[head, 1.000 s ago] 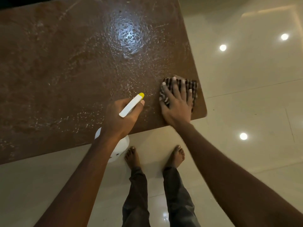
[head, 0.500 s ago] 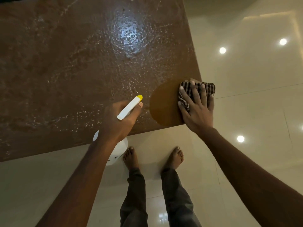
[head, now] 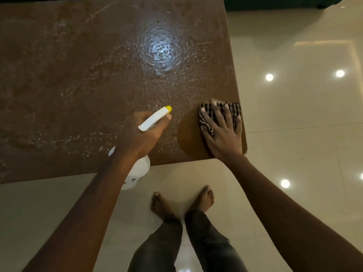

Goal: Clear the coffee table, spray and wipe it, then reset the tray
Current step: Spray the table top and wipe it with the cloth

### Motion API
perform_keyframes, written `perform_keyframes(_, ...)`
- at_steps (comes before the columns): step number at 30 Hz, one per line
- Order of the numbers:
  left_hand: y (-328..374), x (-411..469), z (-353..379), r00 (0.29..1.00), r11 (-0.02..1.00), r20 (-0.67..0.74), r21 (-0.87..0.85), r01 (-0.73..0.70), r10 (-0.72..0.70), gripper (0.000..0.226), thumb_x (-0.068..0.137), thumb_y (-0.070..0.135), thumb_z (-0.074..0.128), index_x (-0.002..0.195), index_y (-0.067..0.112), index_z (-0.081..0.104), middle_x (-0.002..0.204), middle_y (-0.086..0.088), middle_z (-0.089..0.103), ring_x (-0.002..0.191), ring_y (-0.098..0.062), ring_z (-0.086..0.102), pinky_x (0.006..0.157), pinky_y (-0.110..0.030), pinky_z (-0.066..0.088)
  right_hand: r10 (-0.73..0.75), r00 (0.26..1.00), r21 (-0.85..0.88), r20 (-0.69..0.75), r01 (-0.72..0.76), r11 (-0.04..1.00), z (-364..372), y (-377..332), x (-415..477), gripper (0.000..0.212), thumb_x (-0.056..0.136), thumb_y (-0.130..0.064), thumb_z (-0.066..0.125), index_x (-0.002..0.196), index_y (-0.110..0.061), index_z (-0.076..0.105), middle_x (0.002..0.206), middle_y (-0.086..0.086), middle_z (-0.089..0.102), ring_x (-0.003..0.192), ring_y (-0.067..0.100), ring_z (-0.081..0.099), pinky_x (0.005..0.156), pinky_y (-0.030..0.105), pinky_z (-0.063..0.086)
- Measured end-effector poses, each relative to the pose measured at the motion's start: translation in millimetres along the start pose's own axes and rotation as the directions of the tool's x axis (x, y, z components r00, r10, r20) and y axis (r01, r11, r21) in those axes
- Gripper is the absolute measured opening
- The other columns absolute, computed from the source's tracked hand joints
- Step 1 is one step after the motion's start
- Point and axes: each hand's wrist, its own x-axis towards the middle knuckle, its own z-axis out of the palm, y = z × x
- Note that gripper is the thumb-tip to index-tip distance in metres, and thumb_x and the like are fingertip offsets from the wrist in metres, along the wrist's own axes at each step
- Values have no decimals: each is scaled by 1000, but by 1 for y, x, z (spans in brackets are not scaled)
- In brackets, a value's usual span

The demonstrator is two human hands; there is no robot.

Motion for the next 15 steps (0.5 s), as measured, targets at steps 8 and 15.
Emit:
perform_keyframes(8, 8, 30, -7, 998, 999, 35, -12, -52, 52, 39, 87, 51, 65, 78, 13, 71, 73, -12, 68, 53, -18, 58, 54, -35, 47, 19, 1000, 41, -21, -19, 999, -1, -7, 26, 56, 102, -58, 21, 151, -55, -7, 165, -10, -14, 149, 16, -23, 116, 54, -15)
perform_keyframes(15, 17, 52, -10, 990, 998, 129, -37, -48, 52, 48, 81, 65, 60, 83, 19, 72, 75, 1, 73, 46, -11, 57, 43, -25, 45, 10, 1000, 49, 5, -10, 999, -7, -6, 27, 56, 100, -62, 19, 148, -58, -9, 163, -13, -19, 148, 13, -26, 116, 52, -16)
